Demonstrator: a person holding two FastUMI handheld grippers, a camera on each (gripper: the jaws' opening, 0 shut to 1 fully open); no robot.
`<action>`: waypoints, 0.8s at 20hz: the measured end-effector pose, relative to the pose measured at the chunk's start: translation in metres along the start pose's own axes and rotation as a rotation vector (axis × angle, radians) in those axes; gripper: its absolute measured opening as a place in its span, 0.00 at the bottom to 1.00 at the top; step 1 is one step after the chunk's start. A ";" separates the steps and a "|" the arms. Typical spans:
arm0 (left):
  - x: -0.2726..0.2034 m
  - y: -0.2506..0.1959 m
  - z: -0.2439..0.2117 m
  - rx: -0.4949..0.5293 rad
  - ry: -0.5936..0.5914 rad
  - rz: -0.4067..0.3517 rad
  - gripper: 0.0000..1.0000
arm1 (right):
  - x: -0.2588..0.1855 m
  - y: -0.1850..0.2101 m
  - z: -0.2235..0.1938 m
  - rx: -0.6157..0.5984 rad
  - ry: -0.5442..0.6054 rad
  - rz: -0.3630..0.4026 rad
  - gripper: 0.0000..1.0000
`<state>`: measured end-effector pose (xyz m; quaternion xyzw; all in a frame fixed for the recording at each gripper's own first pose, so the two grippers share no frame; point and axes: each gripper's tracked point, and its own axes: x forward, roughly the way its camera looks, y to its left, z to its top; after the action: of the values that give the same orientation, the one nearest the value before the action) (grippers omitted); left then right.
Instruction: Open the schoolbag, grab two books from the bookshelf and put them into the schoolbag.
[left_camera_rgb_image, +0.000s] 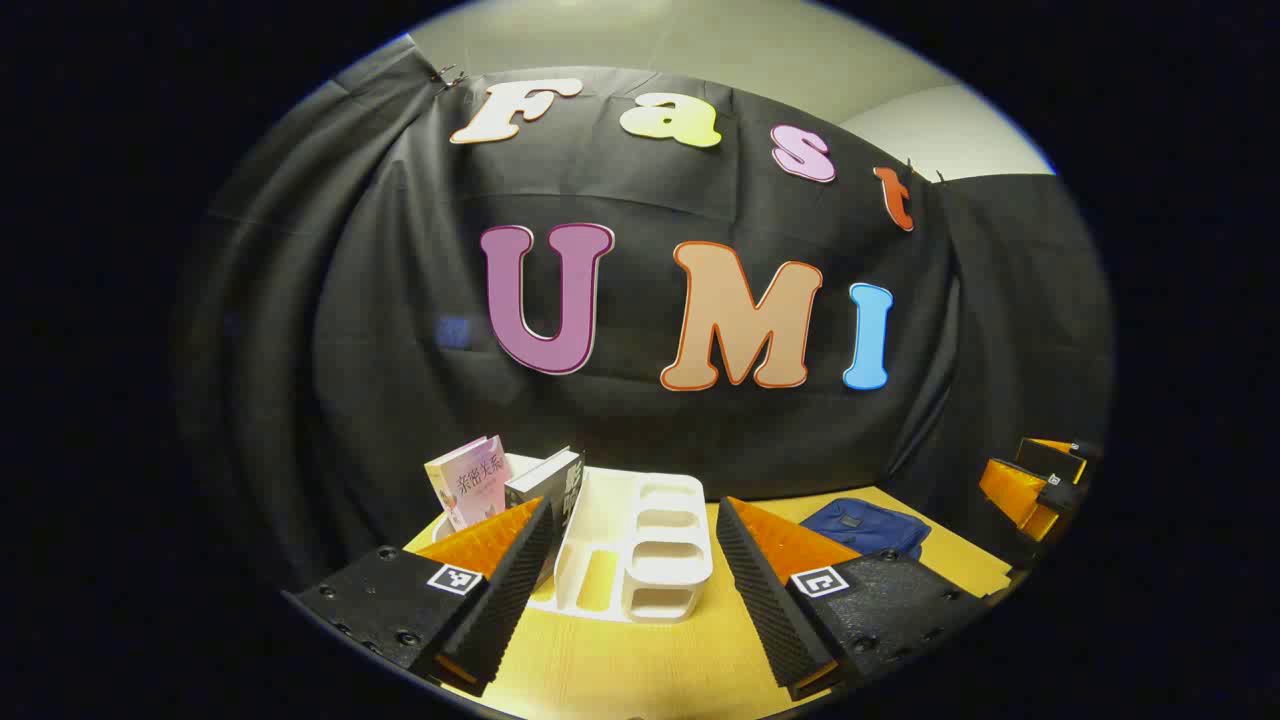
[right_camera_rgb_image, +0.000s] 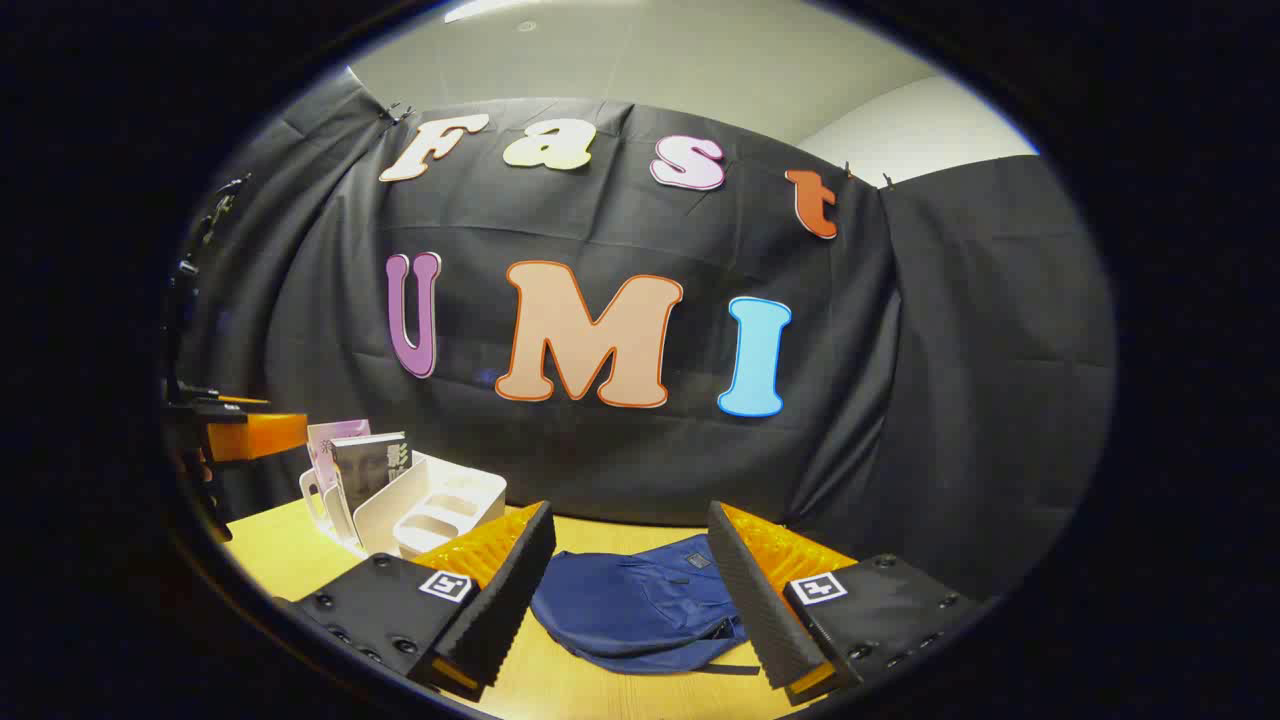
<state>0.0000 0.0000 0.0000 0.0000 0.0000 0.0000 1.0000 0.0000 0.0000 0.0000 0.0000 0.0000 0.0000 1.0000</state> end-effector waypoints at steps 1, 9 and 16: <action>0.004 -0.002 0.002 0.007 -0.004 -0.003 0.94 | 0.001 -0.004 -0.002 -0.001 0.003 -0.006 0.93; 0.012 -0.012 -0.003 0.019 0.009 -0.011 0.95 | 0.014 -0.016 -0.014 -0.037 0.024 -0.009 0.93; 0.013 -0.009 -0.010 0.004 0.024 0.029 0.96 | 0.022 -0.020 -0.026 -0.075 0.038 0.022 0.99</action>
<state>0.0126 -0.0087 -0.0098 0.0019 0.0118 0.0146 0.9998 0.0224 -0.0204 -0.0257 -0.0373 0.0191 0.0110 0.9991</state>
